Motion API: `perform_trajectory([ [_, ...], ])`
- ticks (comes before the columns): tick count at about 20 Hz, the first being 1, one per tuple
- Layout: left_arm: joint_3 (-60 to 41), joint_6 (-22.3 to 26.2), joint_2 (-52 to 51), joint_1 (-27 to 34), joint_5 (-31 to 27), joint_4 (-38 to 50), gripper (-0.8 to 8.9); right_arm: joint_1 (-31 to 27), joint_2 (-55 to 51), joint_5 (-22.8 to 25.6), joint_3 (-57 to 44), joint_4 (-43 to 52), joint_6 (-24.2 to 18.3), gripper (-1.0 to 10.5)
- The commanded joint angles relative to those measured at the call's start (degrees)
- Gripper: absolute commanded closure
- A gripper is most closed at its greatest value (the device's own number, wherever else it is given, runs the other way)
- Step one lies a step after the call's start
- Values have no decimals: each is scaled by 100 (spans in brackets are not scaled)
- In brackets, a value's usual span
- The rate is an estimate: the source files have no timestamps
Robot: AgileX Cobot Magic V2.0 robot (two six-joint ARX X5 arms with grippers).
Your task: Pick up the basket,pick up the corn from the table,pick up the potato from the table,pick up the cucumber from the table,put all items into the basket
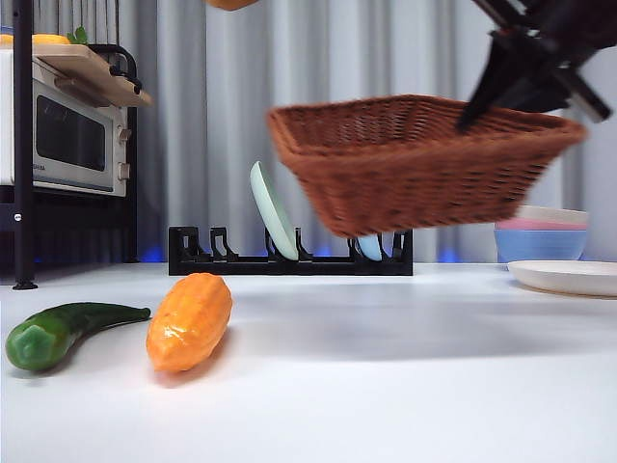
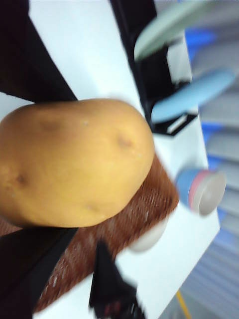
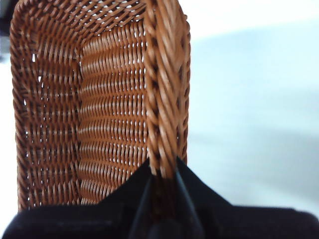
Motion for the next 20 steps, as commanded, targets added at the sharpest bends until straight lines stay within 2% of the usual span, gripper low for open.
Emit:
perform_trajectory([
  [1, -46, -153, 269, -448, -52, 15, 822, 208, 24, -76, -13, 310, 398, 963],
  [4, -46, -179, 673, -1058, -437, 31, 822, 442, 24, -76, -13, 494, 535, 963],
  [6, -46, -175, 942, -1351, -446, 31, 822, 472, 24, -79, -13, 507, 551, 963],
  [11, -46, -13, 1366, -1738, -894, -280, 813, 468, 20, -79, -13, 505, 592, 963],
  [12, -46, 13, 1410, -1770, -887, -365, 779, 468, 20, -76, -13, 505, 592, 963],
  [13, -46, 13, 1432, -1775, -872, -428, 668, 468, 20, -79, -13, 505, 592, 963],
  [14, -46, 13, 1451, -1775, -883, -490, 490, 468, 20, -79, -13, 505, 592, 963],
  [15, -46, 13, 1460, -1775, -885, -520, 350, 468, 20, -79, -13, 505, 592, 963],
  [16, -46, 15, 1460, -1773, -883, -538, 317, 468, 20, -81, -13, 505, 597, 963],
  [18, -46, 15, 1460, -1773, -879, -551, 313, 468, 20, -94, -13, 505, 717, 963],
  [20, -46, 17, 1460, -1768, -883, -605, 309, 463, 13, -337, -13, 505, 737, 963],
])
